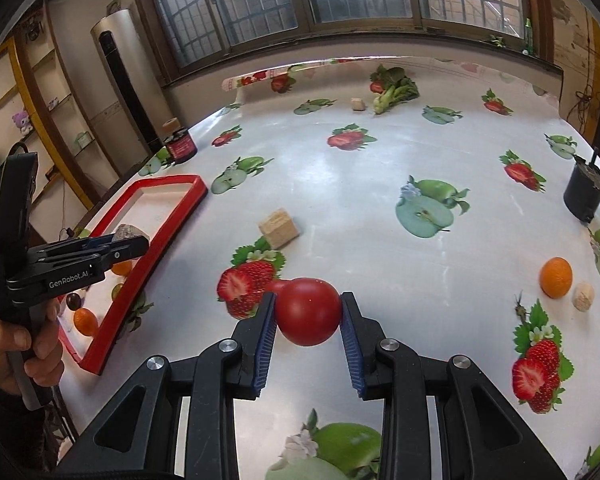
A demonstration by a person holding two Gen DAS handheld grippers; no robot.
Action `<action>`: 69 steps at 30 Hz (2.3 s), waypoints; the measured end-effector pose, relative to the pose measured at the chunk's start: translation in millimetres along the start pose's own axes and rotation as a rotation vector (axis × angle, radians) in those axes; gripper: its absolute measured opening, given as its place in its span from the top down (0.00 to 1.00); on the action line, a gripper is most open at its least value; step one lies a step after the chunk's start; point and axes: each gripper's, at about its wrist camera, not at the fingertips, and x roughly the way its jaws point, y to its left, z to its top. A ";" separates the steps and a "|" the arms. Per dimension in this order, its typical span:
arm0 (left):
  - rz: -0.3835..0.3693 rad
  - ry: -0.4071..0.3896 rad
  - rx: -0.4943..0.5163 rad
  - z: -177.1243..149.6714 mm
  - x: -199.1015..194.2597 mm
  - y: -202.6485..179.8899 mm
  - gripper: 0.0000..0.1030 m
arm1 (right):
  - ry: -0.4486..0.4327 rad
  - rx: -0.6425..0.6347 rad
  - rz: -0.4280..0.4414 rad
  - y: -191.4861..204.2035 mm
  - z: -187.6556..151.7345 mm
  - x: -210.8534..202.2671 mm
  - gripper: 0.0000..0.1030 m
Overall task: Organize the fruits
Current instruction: 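Carry the beige disc and tomato over the red tray with both tools, then open both tools to release the tomato and beige disc into the tray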
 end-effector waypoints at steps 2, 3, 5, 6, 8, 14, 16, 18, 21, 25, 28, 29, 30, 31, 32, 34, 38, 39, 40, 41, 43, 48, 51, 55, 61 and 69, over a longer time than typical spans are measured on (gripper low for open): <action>0.010 -0.006 -0.007 -0.8 -3.7 6.4 0.68 | 0.001 -0.014 0.014 10.0 1.9 2.5 0.69; 0.014 -0.010 -0.010 -1.3 -5.2 8.8 0.68 | 0.002 -0.019 0.020 13.6 2.9 3.7 0.69; 0.020 -0.015 -0.015 -2.3 -7.5 14.5 0.68 | 0.005 -0.029 0.035 22.0 4.6 5.7 0.69; 0.024 -0.016 -0.019 -2.8 -8.6 17.2 0.68 | 0.005 -0.035 0.042 25.9 5.6 6.5 0.69; 0.030 -0.019 -0.024 -3.8 -10.7 23.4 0.68 | 0.005 -0.047 0.053 34.0 7.0 8.1 0.69; 0.051 -0.029 -0.046 -8.4 -17.8 41.3 0.68 | 0.012 -0.081 0.095 59.1 13.9 14.7 0.69; 0.061 -0.029 -0.056 -10.1 -19.4 48.5 0.68 | 0.015 -0.091 0.112 68.0 16.6 17.8 0.69; 0.069 -0.030 -0.065 -11.5 -20.8 55.7 0.68 | 0.019 -0.105 0.128 77.2 18.4 21.1 0.69; 0.079 -0.033 -0.080 -12.0 -23.1 66.2 0.68 | 0.022 -0.128 0.148 92.4 21.9 26.9 0.69; 0.089 -0.033 -0.097 -13.2 -24.8 79.5 0.68 | 0.025 -0.155 0.173 111.7 26.1 33.1 0.69; 0.095 -0.034 -0.112 -13.4 -25.7 89.6 0.68 | 0.027 -0.169 0.185 123.0 29.6 39.0 0.69; 0.096 -0.034 -0.118 -13.1 -25.8 93.2 0.68 | 0.029 -0.172 0.190 125.7 30.6 40.8 0.69; 0.097 -0.034 -0.124 -12.7 -25.9 96.8 0.68 | 0.030 -0.176 0.194 128.3 31.4 42.3 0.69; 0.099 -0.034 -0.129 -12.2 -26.0 99.9 0.68 | 0.032 -0.180 0.197 131.0 32.5 44.4 0.69; 0.100 -0.034 -0.134 -11.5 -25.9 103.0 0.68 | 0.034 -0.184 0.200 133.5 33.2 46.1 0.69; 0.100 -0.033 -0.146 -9.9 -25.4 109.5 0.68 | 0.039 -0.192 0.207 138.9 34.8 49.9 0.69; 0.109 -0.030 -0.159 -4.6 -22.0 121.5 0.68 | 0.046 -0.207 0.218 149.4 39.0 57.3 0.69; 0.108 -0.028 -0.163 -3.1 -21.3 124.3 0.68 | 0.046 -0.212 0.222 152.6 41.0 59.4 0.69; 0.108 -0.027 -0.169 -1.1 -20.2 127.6 0.68 | 0.046 -0.216 0.226 156.1 43.2 61.7 0.69; 0.111 -0.027 -0.175 0.9 -19.4 130.7 0.68 | 0.047 -0.218 0.231 159.5 45.3 64.3 0.69; 0.113 -0.025 -0.181 5.3 -17.1 135.8 0.68 | 0.049 -0.221 0.240 166.1 50.4 70.8 0.69; 0.126 -0.006 -0.197 13.5 -6.9 146.4 0.68 | 0.061 -0.221 0.254 179.0 62.4 91.9 0.69; 0.132 0.007 -0.201 16.7 1.2 150.4 0.68 | 0.074 -0.215 0.260 183.9 67.4 104.6 0.69; 0.137 0.027 -0.209 19.5 12.8 155.8 0.68 | 0.087 -0.223 0.262 191.1 72.4 119.0 0.69; 0.134 0.054 -0.207 20.1 29.3 156.9 0.68 | 0.116 -0.261 0.264 201.4 73.4 138.8 0.69; 0.131 0.088 -0.209 18.1 45.5 158.0 0.68 | 0.158 -0.300 0.246 206.6 67.5 160.6 0.69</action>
